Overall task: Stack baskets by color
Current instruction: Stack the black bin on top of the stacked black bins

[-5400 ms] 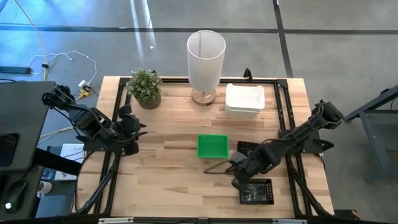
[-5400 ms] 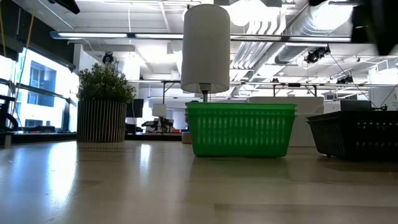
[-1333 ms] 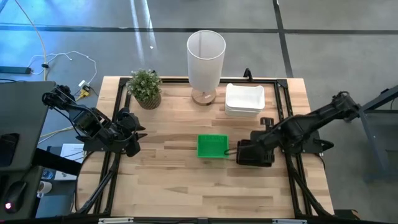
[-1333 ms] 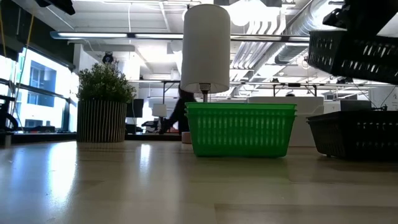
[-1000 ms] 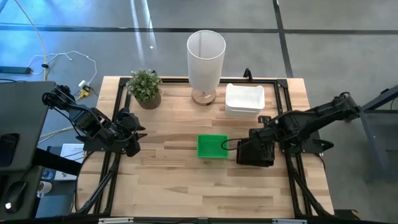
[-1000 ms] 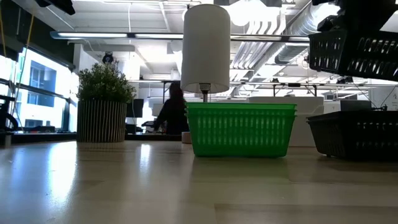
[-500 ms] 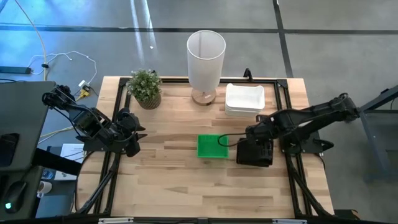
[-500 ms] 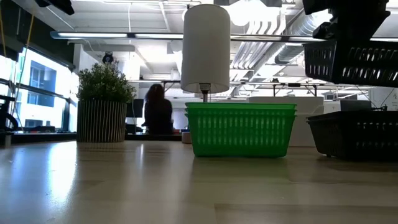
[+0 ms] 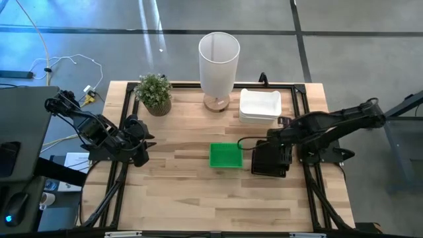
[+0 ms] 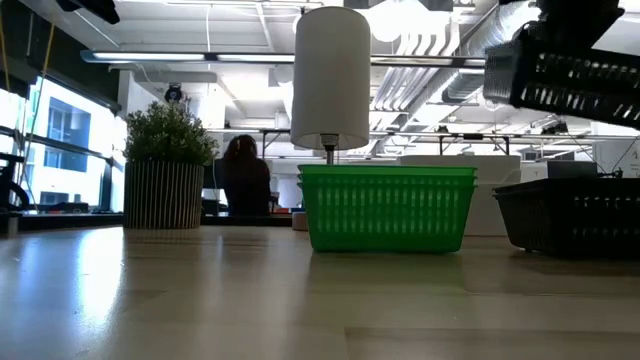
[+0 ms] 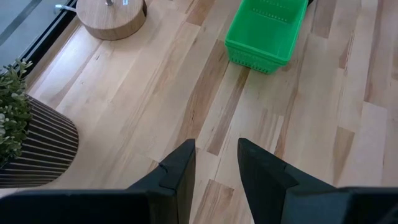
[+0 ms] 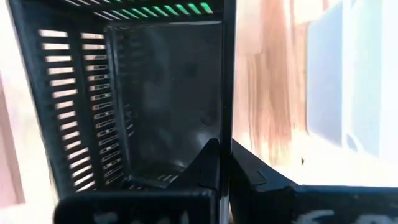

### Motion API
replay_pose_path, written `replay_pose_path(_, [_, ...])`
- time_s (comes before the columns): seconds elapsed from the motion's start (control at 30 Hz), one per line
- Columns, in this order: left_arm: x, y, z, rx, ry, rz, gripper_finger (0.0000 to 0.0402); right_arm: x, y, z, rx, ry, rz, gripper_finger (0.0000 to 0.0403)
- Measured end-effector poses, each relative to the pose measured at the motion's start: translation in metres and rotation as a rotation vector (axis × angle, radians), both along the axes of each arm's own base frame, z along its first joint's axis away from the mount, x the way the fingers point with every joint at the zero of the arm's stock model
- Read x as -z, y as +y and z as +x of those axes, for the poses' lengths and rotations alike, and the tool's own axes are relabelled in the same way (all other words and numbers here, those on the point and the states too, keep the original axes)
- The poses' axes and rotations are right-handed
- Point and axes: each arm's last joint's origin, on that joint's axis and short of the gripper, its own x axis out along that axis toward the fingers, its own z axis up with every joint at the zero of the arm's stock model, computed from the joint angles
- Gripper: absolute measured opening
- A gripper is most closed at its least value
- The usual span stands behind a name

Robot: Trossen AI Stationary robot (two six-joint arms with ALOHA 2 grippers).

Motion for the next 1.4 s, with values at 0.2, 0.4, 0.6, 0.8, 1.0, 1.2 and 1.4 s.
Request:
replay_pose_path(0.2, [0.000, 0.000, 0.000, 0.000, -0.001, 0.001, 0.0106, -0.011, -0.001, -0.020, 0.050, -0.148, 0.005, 0.0000])
replay_pose_path(0.4, [0.000, 0.000, 0.000, -0.001, -0.001, 0.002, 0.0106, 0.017, -0.001, -0.029, 0.030, -0.250, 0.060, 0.0000])
replay_pose_path(0.6, [0.000, 0.000, 0.000, -0.001, -0.001, 0.002, 0.0106, 0.030, -0.005, -0.034, 0.037, -0.234, 0.118, 0.0000])
replay_pose_path(0.8, [0.000, 0.000, 0.000, -0.001, -0.002, 0.001, 0.0106, 0.040, -0.011, -0.030, 0.038, -0.183, 0.186, 0.0000])
replay_pose_path(1.0, [0.000, 0.000, 0.000, -0.001, -0.003, 0.001, 0.0106, 0.051, -0.014, -0.021, -0.009, -0.115, 0.190, 0.0000])
replay_pose_path(1.2, [0.000, 0.000, 0.000, -0.001, -0.003, 0.001, 0.0106, 0.062, -0.018, -0.010, -0.052, -0.039, 0.199, 0.0000])
replay_pose_path(1.4, [0.000, 0.000, 0.000, -0.001, -0.004, 0.001, 0.0106, 0.074, -0.022, 0.002, -0.059, 0.040, 0.222, 0.0000])
